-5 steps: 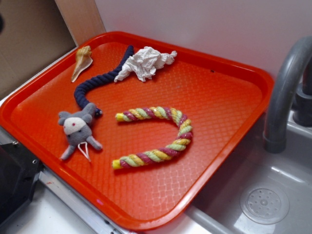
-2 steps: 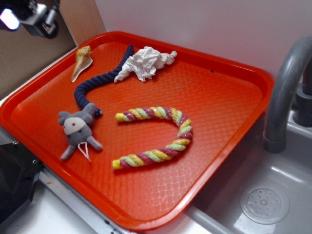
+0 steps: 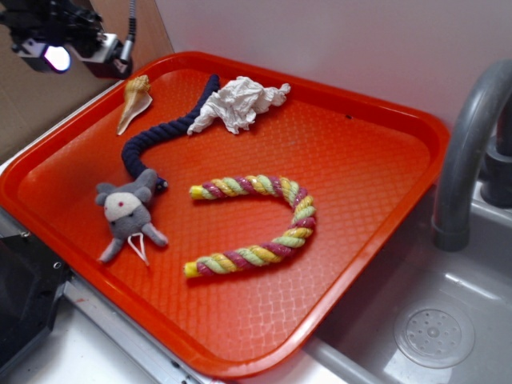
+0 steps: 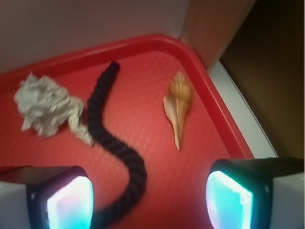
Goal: Grab the shell.
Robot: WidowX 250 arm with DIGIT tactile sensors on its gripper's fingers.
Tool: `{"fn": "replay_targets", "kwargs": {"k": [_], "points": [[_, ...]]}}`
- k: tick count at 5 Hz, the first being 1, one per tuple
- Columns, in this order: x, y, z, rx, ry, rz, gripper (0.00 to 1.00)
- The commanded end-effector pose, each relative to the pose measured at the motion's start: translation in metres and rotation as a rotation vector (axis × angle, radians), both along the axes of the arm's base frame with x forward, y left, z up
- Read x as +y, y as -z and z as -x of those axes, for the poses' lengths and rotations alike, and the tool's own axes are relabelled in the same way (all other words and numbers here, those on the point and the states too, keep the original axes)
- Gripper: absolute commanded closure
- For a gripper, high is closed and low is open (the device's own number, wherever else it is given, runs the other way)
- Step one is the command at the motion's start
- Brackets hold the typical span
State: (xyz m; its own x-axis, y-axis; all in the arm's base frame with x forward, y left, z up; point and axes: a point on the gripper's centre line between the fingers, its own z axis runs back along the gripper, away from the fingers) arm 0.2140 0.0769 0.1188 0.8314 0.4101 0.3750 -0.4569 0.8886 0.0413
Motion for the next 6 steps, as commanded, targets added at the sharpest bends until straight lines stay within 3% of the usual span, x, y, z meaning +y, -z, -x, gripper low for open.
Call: {"fn": "replay_targets", "kwargs": {"k": [1, 3, 5, 6], "points": [[0.038, 0.025, -0.015, -0.005, -0.104, -0.044, 0.0], [0.067, 0.05, -0.018, 0.117, -0.201, -0.035, 0.0], [0.083, 0.076, -0.059, 0.155, -0.114, 0.059, 0.0], [0.077, 0.092, -0.075, 0.227, -0.066, 0.064, 0.08]]}}
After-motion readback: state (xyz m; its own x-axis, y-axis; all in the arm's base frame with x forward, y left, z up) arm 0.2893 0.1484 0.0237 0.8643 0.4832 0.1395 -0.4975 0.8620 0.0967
